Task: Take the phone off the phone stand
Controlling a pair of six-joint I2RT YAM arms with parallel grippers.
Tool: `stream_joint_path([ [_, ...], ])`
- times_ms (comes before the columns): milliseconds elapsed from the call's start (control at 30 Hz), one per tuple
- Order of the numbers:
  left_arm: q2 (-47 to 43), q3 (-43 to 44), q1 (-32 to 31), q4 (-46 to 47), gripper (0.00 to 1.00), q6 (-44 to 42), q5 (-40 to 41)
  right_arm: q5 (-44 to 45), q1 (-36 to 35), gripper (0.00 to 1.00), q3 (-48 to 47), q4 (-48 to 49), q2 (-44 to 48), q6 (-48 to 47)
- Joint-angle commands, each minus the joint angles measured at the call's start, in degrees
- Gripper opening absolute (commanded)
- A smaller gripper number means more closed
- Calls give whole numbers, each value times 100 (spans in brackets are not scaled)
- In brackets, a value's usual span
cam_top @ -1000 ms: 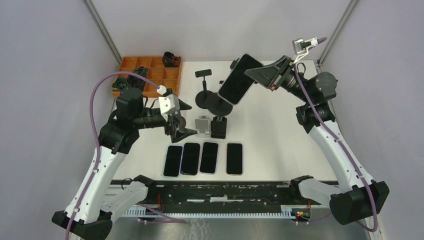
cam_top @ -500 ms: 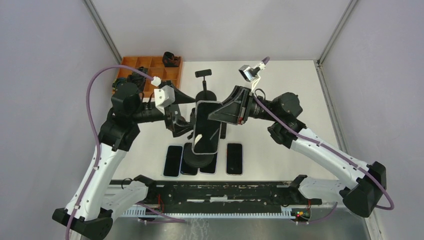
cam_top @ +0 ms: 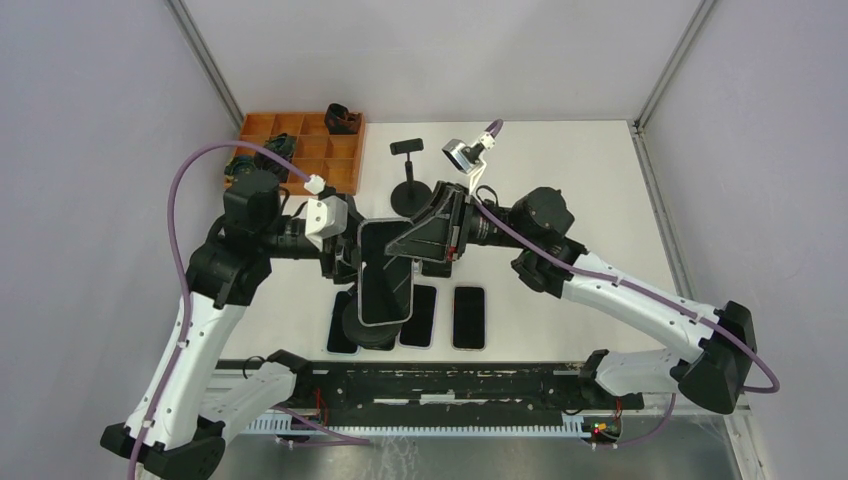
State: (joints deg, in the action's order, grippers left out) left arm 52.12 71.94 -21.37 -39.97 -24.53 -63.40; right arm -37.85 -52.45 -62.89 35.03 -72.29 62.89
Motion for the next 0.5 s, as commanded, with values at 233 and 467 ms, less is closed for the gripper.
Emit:
stream_joint_path([
  [233,-255,194,-16,-570,4,-851,-127,1004,-220,0,-437,-280,425,-1197],
  [467,-260,184,-16,-629,2,-827,-255,1024,-229,28,-597,-1173,571,-1773],
])
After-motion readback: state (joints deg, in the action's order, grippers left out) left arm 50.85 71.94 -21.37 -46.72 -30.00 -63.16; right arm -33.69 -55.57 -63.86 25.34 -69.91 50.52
